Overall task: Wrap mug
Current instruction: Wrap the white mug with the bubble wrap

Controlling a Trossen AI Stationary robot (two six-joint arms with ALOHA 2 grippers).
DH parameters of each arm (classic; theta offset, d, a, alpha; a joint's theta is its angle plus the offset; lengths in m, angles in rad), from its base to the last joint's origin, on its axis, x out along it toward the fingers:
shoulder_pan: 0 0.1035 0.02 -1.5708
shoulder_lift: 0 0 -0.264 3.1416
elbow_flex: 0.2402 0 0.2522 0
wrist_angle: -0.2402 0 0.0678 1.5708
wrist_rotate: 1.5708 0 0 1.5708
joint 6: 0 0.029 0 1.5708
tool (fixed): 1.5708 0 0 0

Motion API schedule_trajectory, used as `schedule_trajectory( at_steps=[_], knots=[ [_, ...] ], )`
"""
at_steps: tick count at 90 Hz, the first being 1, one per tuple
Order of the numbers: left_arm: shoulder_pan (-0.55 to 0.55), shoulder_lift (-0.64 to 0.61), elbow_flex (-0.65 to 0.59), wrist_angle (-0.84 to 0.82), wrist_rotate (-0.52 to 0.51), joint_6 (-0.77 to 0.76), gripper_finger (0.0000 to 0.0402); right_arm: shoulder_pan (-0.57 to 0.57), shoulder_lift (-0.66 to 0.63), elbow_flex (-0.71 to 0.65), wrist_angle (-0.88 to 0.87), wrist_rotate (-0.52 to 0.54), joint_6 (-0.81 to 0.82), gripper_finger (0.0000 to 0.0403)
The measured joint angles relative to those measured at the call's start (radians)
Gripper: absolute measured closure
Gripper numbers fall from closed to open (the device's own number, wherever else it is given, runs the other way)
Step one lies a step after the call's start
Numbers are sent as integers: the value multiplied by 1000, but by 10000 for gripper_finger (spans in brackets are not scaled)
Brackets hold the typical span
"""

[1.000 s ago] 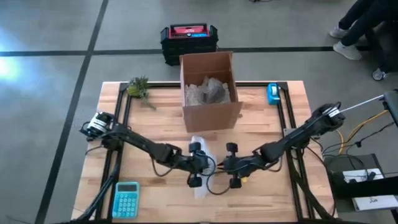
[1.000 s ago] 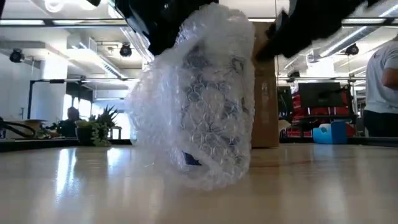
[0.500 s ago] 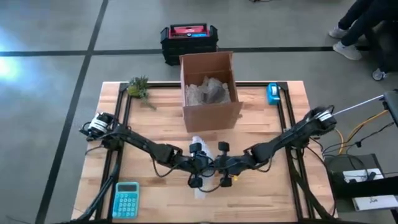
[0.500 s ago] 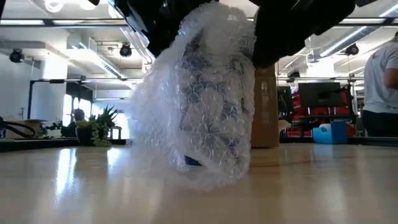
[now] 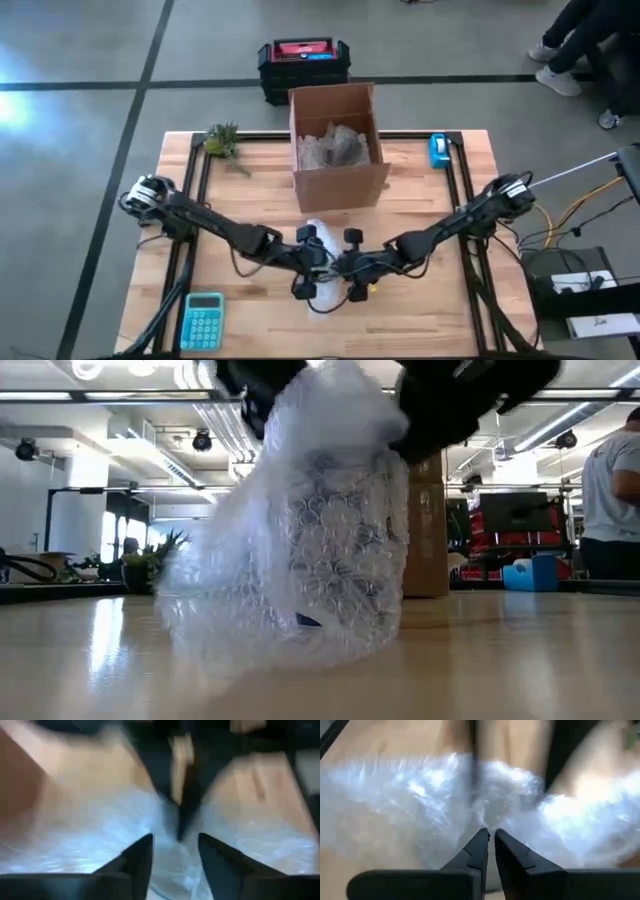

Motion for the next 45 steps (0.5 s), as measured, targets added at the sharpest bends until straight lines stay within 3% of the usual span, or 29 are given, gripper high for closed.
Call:
schedule_trajectory(
  at_steps=[12,30,36,45],
  knots=[
    [-21,-62,-3,-106,-5,-61,213,-1,0,-2,5,0,0,384],
    [-71,-93,-26,-298,-80,-190,215,0,0,-3,5,5,-4,384],
    [-76,-76,-80,-290,-82,-221,223,0,0,-4,7,5,-7,384],
    [-77,-48,-164,-151,-62,-245,240,0,0,-5,6,8,-7,384]
  ],
)
